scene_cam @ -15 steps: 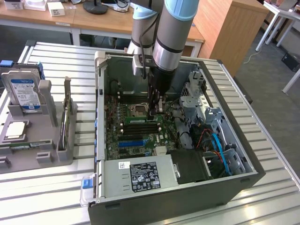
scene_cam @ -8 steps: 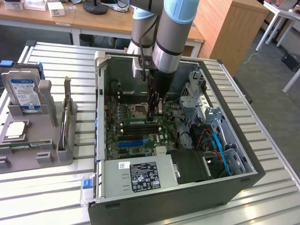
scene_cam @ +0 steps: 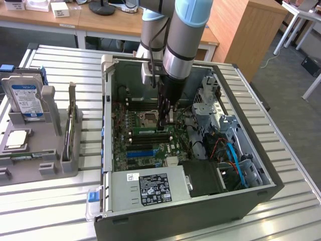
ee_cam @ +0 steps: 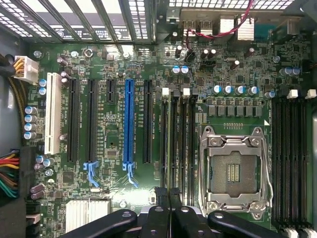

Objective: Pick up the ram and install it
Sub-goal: 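Insert the ram into the slot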

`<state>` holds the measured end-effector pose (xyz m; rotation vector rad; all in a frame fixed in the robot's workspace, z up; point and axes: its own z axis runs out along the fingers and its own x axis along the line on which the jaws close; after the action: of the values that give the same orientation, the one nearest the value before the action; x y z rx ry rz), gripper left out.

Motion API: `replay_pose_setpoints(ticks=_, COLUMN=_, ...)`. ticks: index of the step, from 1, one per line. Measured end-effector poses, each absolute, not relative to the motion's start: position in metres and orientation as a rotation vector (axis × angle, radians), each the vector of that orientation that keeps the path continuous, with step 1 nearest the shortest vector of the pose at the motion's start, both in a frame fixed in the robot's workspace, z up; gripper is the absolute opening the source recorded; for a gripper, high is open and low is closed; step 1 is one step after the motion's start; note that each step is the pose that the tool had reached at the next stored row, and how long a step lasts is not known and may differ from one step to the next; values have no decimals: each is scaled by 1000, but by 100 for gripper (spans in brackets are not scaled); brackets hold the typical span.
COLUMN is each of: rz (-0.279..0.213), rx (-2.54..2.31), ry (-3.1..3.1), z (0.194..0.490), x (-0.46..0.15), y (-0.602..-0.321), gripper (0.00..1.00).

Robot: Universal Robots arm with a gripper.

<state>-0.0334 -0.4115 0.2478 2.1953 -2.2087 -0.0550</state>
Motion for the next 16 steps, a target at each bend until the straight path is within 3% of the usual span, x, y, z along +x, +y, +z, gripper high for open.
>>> replay_pose_setpoints(ticks=16, rz=-55, rx=2195, ry=-2208, z=244, x=-33, y=-412, gripper=12)
